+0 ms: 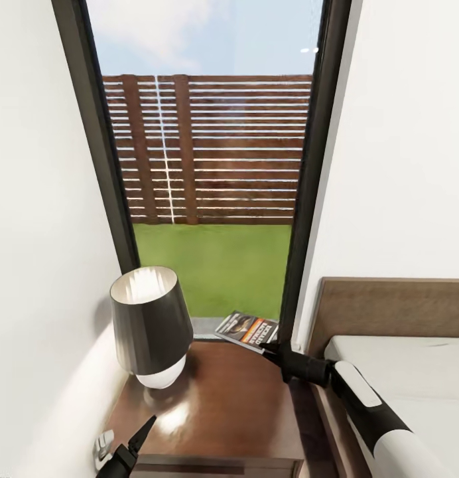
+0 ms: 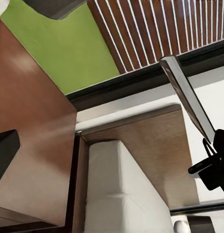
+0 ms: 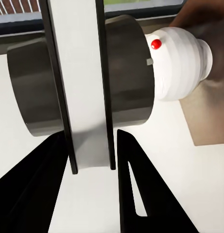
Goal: In the bedroom, move the book from the bed onto either nightstand, and place the two sandals side by side next to the bed.
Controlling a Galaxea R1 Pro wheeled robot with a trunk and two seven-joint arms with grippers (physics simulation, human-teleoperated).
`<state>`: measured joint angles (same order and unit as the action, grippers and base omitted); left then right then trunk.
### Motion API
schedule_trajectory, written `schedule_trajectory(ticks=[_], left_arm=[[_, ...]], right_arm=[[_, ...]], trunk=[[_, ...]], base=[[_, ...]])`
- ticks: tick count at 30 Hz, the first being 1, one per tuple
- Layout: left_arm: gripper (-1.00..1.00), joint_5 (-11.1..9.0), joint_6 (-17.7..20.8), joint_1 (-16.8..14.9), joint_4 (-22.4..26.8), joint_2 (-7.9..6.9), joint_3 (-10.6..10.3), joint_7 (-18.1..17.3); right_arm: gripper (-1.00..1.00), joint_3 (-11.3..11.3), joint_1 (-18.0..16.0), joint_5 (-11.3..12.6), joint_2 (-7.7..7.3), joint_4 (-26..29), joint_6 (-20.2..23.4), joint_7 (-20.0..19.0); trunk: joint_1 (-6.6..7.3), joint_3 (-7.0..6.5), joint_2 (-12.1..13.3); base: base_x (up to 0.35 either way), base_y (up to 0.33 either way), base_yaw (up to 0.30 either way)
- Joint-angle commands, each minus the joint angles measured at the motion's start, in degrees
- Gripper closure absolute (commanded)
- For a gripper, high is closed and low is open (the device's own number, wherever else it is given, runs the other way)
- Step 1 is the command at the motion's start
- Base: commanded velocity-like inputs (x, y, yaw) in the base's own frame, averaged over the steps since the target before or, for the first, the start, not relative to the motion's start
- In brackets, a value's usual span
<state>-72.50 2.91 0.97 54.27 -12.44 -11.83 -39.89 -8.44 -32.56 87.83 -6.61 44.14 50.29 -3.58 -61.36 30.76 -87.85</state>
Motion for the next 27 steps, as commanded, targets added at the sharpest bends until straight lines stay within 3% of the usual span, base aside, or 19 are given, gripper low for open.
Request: schedule_trajectory(ticks=[1, 9, 27], left_arm=[[-1.00, -0.6, 0.6, 0.0, 0.0, -0.10, 0.1, -0.1], [-1.00, -0.6, 2.7, 0.0, 0.1, -0.28, 1.7, -0.1], [-1.00, -0.4, 3.5, 0.0, 0.1, -0.30, 2.0, 0.0]], right_arm=[[1.00, -0.2, 0.0, -0.2, 0.01, 0.0, 0.0, -0.4], [1.00, -0.2, 0.0, -0.3, 0.41, 0.0, 0.1, -0.3], [1.00, 0.0, 0.0, -0.3, 0.46, -1.8, -0.1, 0.1]], trunk=[[-0.23, 0.23, -0.4], [-1.98, 1.67, -3.7], [-5.94, 4.90, -10.9]], base=[[0.000, 0.000, 0.000], [0.000, 0.000, 0.000], [0.000, 0.000, 0.000]])
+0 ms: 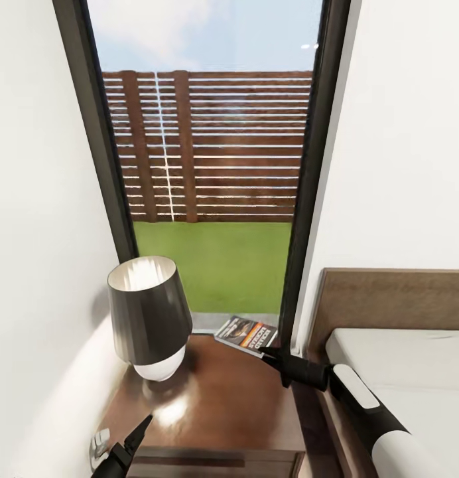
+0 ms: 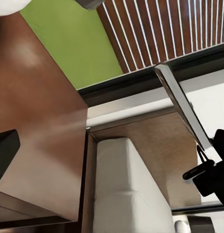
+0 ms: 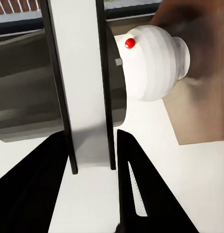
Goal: In the bedroom, move the book from the bed onto either nightstand, and place the two sandals side by side next to the bed.
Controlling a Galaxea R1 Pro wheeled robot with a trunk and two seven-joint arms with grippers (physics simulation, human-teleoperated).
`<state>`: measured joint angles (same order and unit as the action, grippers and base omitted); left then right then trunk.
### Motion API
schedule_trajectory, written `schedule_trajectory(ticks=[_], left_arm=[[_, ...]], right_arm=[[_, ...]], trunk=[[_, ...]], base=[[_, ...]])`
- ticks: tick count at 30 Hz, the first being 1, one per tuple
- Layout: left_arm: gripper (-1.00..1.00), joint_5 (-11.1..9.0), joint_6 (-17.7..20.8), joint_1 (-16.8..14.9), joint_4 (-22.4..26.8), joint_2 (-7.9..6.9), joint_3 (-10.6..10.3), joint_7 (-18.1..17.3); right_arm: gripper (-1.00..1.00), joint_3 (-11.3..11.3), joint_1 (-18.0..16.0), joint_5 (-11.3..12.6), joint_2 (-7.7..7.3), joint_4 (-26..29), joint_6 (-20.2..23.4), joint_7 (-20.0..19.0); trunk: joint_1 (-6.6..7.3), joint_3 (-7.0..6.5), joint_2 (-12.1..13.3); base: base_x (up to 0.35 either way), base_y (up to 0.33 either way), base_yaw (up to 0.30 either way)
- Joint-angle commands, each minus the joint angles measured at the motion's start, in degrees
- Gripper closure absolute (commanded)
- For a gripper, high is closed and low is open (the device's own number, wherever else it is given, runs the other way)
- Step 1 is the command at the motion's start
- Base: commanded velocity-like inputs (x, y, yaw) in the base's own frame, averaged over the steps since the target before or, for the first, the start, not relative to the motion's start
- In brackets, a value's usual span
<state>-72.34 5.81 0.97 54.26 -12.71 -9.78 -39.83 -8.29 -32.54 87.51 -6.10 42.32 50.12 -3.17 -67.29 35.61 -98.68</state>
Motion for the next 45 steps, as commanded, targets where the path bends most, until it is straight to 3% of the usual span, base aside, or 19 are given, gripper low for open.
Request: schedule_trajectory(ticks=[1, 13, 45], left_arm=[[-1.00, -0.6, 0.6, 0.0, 0.1, -0.04, -0.1, -0.1], [-1.00, -0.6, 0.6, 0.0, 0.1, -0.04, -0.1, -0.1], [-1.00, -0.9, 0.8, 0.0, 0.1, -0.24, -0.1, -0.5]], right_arm=[[1.00, -0.2, 0.0, 0.1, -0.05, -0.2, 0.0, -0.1], [1.00, -0.1, -0.1, 0.8, 0.03, -0.9, -0.1, 7.8], [1.00, -0.1, -0.1, 1.0, 0.03, -0.8, -0.2, 8.6]], trunk=[[-0.22, 0.23, -0.4], [-2.86, 2.38, -5.3], [-9.89, 8.13, -18.1]], base=[[0.000, 0.000, 0.000], [0.000, 0.000, 0.000], [0.000, 0.000, 0.000]])
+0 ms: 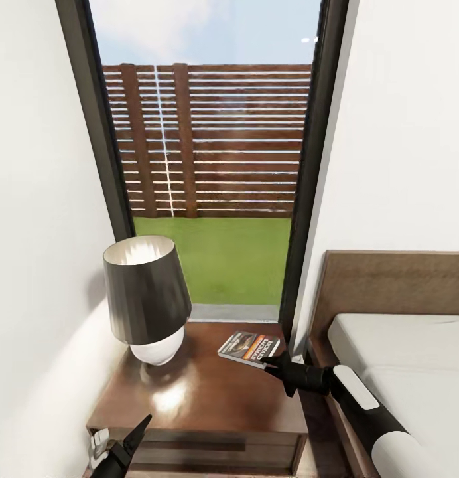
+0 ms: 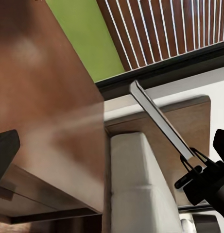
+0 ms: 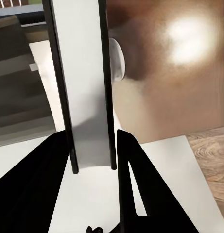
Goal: In the bedroom, move the book from the bed onto either nightstand, and place the two sandals side by side next to the bed.
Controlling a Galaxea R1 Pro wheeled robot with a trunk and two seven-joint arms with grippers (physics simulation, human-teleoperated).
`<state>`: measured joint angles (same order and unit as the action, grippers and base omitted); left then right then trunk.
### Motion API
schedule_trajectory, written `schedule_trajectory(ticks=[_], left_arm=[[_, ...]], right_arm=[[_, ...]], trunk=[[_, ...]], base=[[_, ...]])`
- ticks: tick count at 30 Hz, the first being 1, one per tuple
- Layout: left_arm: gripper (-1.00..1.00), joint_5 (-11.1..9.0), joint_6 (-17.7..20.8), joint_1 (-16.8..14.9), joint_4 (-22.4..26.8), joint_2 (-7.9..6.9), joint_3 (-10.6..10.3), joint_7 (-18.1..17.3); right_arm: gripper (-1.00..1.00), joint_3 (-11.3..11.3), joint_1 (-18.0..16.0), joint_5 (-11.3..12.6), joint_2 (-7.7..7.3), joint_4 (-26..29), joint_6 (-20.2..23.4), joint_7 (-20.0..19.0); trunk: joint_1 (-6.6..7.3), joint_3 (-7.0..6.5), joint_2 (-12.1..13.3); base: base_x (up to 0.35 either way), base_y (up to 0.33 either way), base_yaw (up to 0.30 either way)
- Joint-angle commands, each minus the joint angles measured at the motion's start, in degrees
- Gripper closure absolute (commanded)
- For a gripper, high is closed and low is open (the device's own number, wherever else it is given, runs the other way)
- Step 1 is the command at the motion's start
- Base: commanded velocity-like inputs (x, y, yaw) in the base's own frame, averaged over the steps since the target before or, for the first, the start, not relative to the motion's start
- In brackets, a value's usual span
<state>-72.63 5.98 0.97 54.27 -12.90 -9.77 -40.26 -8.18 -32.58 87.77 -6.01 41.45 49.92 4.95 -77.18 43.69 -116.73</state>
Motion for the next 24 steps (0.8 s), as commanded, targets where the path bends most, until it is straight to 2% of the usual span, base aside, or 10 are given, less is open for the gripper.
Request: schedule_trajectory(ticks=[1, 7, 24], left_arm=[[-1.00, -0.7, 0.6, 0.0, 0.1, -0.18, -0.1, -0.2], [-1.00, -0.9, 0.6, 0.0, 0.6, -0.82, -0.1, -0.8], [-1.00, -0.7, 0.6, 0.0, 0.3, -1.01, -0.1, -2.7]], right_arm=[[1.00, -0.2, 0.0, 0.7, -0.05, 0.1, 0.0, 0.5], [1.00, -0.2, 0.0, 0.7, -0.05, 0.1, 0.0, 0.5], [1.00, -0.2, 0.0, 0.7, -0.05, 0.1, -0.1, 0.5]], trunk=[[-0.22, 0.23, -0.4], [-1.54, 1.31, -2.8], [-5.27, 4.36, -9.7]], base=[[0.000, 0.000, 0.000], [0.000, 0.000, 0.000], [0.000, 0.000, 0.000]])
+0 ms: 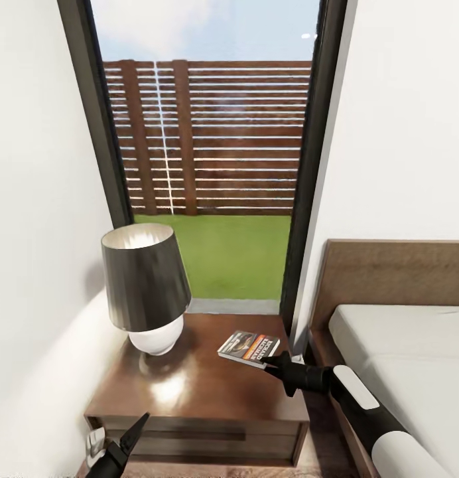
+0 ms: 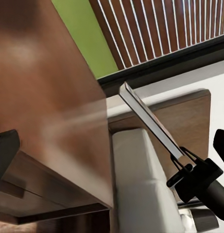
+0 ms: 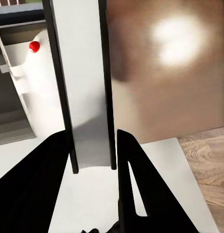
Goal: In the bedroom, move the book from the bed onto either nightstand, and place the two sandals side by side next to the bed.
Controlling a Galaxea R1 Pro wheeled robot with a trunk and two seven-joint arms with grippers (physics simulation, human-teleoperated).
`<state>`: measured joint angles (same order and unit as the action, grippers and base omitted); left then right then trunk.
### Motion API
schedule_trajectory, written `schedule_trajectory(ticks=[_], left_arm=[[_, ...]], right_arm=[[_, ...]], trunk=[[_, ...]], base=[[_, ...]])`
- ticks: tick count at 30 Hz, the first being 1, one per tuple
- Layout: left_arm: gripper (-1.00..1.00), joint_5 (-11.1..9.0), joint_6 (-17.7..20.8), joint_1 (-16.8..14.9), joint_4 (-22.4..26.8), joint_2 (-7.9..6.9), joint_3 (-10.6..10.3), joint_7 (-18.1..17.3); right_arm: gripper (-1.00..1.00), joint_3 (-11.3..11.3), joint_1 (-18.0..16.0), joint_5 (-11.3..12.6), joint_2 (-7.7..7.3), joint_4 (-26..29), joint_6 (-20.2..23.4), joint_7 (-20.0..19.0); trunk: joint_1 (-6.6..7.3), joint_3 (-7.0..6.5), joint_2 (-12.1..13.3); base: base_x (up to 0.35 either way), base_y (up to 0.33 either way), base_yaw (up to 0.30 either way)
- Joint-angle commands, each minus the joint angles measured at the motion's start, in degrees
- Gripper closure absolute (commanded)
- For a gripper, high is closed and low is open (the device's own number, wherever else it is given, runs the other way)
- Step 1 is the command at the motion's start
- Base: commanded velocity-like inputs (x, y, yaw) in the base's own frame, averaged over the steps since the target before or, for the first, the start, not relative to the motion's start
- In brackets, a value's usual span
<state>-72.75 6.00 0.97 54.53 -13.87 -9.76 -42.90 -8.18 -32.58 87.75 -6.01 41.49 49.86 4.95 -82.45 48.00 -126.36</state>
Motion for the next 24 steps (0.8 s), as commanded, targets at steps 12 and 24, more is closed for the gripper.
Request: schedule_trajectory(ticks=[12, 24], left_arm=[[-1.00, -0.6, 0.9, 0.0, -0.1, -0.02, -0.1, -0.1], [-1.00, -0.5, 0.9, 0.0, -0.2, 0.02, -0.1, -0.1]], right_arm=[[1.00, -0.1, 0.0, 0.8, -0.05, 0.1, -0.1, 0.6], [1.00, -0.1, 0.0, 0.7, -0.14, 0.1, -0.1, 0.7]], trunk=[[-2.64, 2.20, -4.8], [-4.17, 3.46, -7.7]], base=[[0.000, 0.000, 0.000], [0.000, 0.000, 0.000]])
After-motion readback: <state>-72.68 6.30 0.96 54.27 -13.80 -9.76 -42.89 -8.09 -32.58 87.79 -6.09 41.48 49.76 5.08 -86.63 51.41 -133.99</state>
